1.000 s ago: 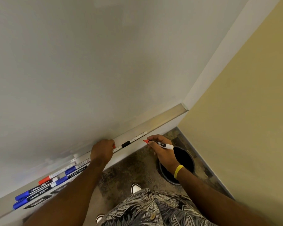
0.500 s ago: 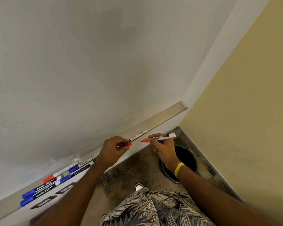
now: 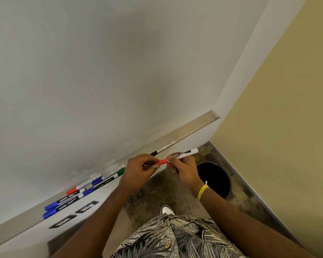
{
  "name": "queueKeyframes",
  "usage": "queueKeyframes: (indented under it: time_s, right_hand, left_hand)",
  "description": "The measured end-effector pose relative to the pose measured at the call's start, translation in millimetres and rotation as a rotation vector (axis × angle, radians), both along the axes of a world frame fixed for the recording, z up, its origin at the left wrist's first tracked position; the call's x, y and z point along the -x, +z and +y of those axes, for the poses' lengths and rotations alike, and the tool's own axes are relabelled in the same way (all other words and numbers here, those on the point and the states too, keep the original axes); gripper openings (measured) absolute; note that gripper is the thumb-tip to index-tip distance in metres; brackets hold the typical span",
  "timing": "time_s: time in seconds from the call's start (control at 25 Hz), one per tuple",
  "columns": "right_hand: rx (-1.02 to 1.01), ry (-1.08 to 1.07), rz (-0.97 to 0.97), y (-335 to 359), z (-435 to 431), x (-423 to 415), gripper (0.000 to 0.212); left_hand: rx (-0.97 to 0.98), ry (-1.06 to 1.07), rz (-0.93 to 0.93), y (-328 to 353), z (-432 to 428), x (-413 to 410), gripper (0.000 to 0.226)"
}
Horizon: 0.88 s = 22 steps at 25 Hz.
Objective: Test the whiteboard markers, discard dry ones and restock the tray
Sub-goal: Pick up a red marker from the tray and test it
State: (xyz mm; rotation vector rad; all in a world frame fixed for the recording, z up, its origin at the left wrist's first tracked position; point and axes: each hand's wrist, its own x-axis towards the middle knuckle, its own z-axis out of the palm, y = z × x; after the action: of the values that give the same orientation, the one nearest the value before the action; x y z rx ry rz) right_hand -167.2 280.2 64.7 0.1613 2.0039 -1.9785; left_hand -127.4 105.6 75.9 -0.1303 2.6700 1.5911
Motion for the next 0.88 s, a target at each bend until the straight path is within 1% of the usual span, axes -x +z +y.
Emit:
queueKeyframes:
  time_s: [0.08,0.16,0.24,0.4,0.64,0.68,0.76,0.84,0.88]
  right_hand:
    - [0.054,-0.018,-0.037,5.0,-3.2,-7.3,0.022]
    - [0.141,-0.045,-0.093,11.5,-4.8,-13.3,0.024]
    - [0.209,-0.032,-0.117,15.4,-5.1,-20.5,0.025]
    - [0.268,0.002,-0.095,20.1,-5.4,-32.2,0.025]
    - [0.411,-0.01,-0.146,34.1,-6.6,-37.0,0.025]
    - [0.401,-0.006,-0.141,34.6,-7.3,-37.1,0.026]
    - [0.277,0.016,-0.094,31.8,-7.3,-36.3,0.028]
    - [0.027,0.066,0.021,28.2,-6.0,-34.4,0.033]
    - [-0.144,0.087,0.12,25.3,-2.9,-33.3,0.037]
  left_hand:
    - [-0.046,0.035,-0.019,3.4,2.1,-5.6,0.018]
    - [-0.158,0.106,-0.062,6.4,4.7,-10.7,0.019]
    - [-0.234,0.106,-0.084,11.1,8.9,-15.5,0.02]
    - [-0.253,0.055,-0.054,24.1,17.4,-24.3,0.02]
    - [-0.249,0.047,0.009,37.1,20.7,-26.5,0.019]
    - [-0.233,0.041,0.004,37.2,19.7,-26.2,0.019]
    - [-0.197,0.02,-0.015,35.2,16.4,-25.0,0.019]
    - [-0.188,0.022,-0.042,30.8,10.8,-23.0,0.018]
    - [-0.184,0.034,-0.062,27.8,8.4,-21.3,0.018]
